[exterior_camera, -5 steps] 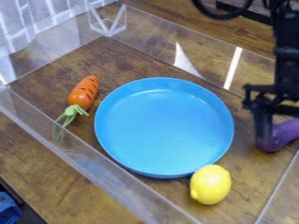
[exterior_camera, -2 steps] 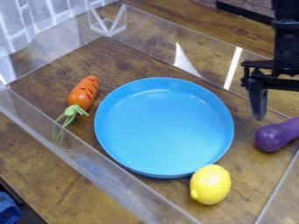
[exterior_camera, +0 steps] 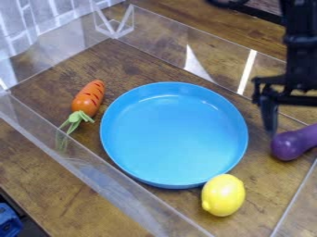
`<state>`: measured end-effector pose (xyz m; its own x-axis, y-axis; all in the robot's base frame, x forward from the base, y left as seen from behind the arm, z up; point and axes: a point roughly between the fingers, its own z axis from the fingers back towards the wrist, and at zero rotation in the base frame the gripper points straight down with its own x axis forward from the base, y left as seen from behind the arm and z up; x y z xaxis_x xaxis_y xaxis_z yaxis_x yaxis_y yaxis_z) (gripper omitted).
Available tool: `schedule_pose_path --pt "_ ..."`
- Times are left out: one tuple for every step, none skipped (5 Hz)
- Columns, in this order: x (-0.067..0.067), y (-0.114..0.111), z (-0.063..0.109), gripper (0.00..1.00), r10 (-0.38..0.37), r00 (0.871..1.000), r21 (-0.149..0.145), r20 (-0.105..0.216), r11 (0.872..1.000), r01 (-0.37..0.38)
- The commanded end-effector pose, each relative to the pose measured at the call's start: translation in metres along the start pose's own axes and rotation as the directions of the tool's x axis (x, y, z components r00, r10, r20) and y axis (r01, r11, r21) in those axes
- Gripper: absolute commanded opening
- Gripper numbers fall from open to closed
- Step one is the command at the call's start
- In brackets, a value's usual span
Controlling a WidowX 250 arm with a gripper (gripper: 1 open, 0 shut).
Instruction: Put the purple eggplant on the blue tray
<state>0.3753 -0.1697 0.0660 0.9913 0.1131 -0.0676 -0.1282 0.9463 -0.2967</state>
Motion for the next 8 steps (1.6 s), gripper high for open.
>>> schedule_pose_path --pt "-0.001 -0.005 0.000 1.00 -0.002 0.998 -0.033 0.058 0.999 0.004" --pt "-0.005 -0.006 -0.012 1.00 0.003 0.998 -0.034 0.063 0.999 -0.001" --pt "-0.005 -0.006 -0.019 1.00 0.003 0.998 -0.037 0.063 0.999 0.000" --pt "-0.005 -0.003 -0.019 1.00 -0.014 0.998 -0.040 0.061 0.999 0.017" --pt "-0.004 0.000 -0.017 0.00 -0.030 0.998 -0.036 0.054 0.999 0.032" --pt "-0.005 0.001 -0.013 0.00 -0.049 0.998 -0.031 0.045 0.998 0.050" --pt "-0.008 -0.002 -0.005 1.00 -0.097 0.995 -0.024 0.033 0.995 0.098" --pt "-0.012 -0.006 0.002 1.00 -0.145 0.989 -0.019 0.022 0.989 0.146"
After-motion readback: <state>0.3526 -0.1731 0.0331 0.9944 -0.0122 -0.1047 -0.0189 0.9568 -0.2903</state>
